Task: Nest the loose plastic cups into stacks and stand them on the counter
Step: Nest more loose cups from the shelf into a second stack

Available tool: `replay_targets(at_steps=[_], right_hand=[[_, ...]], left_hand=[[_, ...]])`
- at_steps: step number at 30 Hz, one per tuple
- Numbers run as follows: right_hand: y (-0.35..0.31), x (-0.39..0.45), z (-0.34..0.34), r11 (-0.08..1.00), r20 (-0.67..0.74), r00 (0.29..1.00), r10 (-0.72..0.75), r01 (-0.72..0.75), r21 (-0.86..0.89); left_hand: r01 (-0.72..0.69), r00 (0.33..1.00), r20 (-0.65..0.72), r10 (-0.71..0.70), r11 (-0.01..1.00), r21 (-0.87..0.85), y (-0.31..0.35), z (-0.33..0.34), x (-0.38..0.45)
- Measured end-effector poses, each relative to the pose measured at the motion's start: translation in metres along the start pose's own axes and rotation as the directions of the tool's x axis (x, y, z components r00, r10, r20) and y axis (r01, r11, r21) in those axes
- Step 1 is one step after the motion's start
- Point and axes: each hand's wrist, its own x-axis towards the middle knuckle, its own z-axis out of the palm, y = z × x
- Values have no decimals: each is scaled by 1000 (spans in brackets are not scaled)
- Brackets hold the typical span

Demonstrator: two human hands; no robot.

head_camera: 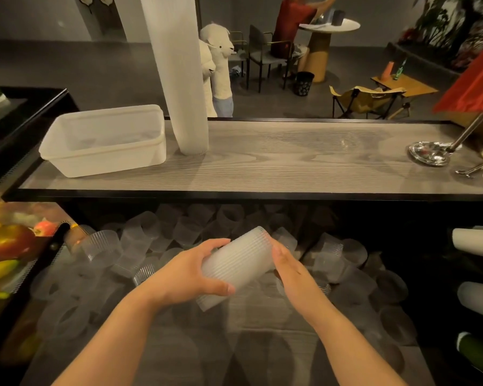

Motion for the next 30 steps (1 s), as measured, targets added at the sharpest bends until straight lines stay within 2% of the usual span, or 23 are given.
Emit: replay_targets(at_steps=[3,5,7,9,11,16,19,22,24,28,30], right_hand=[[6,8,-2,997,-16,998,69,-68,49],[17,22,-8,997,-149,986,74,-68,40],[35,46,-19,962,-298,954,28,-107,-253],[50,66,-31,784,-339,939,55,-251,-568],[60,84,-38,617,-310,947,79,-291,-731],[72,113,-45,275,-182,983,1,-175,-945],[78,121,-47,161,-119,992,-27,-113,-980],[78,123,-52,170,-121,991,-65,-108,-979],[77,121,-59,240,-164,985,-56,-147,-960],[68,104,-71,547,-324,944,-55,-243,-801],[57,92,-72,770,-403,915,-12,-249,-588]], left_hand=[[18,1000,-16,-18,1000,21,-2,0,0],[31,999,-39,-30,1000,5,-4,3,0],[46,997,-64,-48,999,-22,-8,6,0],[68,995,-76,-71,997,-33,-12,7,-1],[94,992,-81,-96,995,-31,-16,7,-3],[116,989,-85,-118,993,-27,-23,12,-9],[110,989,-94,-111,994,-23,-21,12,-11],[103,989,-104,-106,994,-35,-20,12,-16],[99,989,-107,-103,994,-38,-20,12,-21],[96,989,-107,-101,994,-54,-19,11,-27],[95,989,-106,-101,994,-55,-19,10,-28]])
